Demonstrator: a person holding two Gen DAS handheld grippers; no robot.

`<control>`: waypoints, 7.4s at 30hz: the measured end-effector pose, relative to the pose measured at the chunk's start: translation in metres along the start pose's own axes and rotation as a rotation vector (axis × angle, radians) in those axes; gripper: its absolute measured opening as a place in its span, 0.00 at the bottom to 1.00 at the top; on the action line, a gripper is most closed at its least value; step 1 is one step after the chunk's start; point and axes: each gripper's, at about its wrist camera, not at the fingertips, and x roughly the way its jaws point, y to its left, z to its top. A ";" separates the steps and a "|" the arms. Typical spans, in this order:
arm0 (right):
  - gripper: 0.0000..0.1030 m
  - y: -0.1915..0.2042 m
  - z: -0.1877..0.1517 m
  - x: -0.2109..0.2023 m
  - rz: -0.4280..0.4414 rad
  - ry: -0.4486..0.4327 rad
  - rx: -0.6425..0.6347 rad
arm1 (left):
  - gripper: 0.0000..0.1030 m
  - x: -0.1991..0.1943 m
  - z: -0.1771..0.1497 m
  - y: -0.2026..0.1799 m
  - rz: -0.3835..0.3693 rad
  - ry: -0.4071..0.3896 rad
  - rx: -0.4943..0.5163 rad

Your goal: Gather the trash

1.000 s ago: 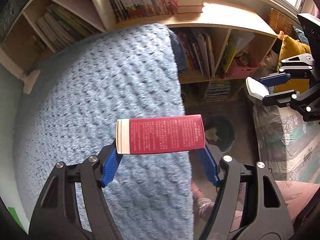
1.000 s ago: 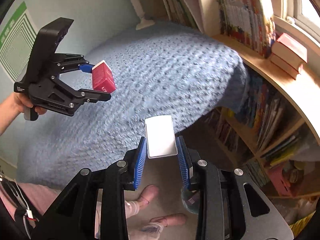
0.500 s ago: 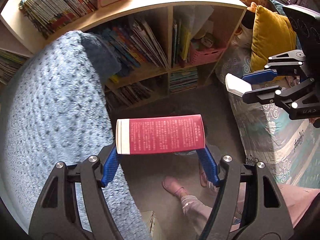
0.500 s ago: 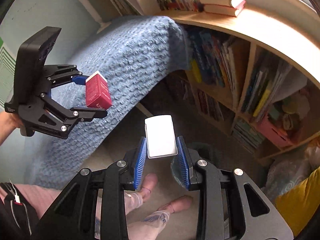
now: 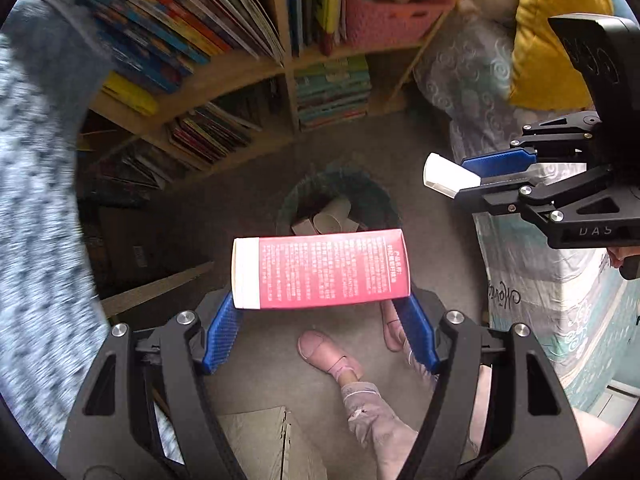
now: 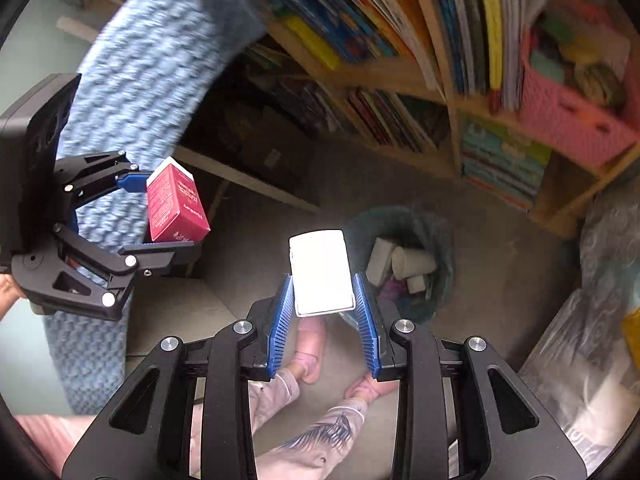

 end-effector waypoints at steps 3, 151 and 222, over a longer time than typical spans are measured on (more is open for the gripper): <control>0.31 -0.024 -0.008 0.035 -0.003 0.022 0.056 | 0.65 0.042 0.003 0.001 -0.019 0.042 -0.010; 0.86 0.690 0.004 0.019 0.199 0.026 -1.327 | 0.93 -0.336 -0.538 0.130 0.703 -0.381 -1.763; 0.85 0.696 0.006 0.030 0.185 0.060 -1.321 | 0.93 -0.330 -0.561 0.126 0.736 -0.350 -1.829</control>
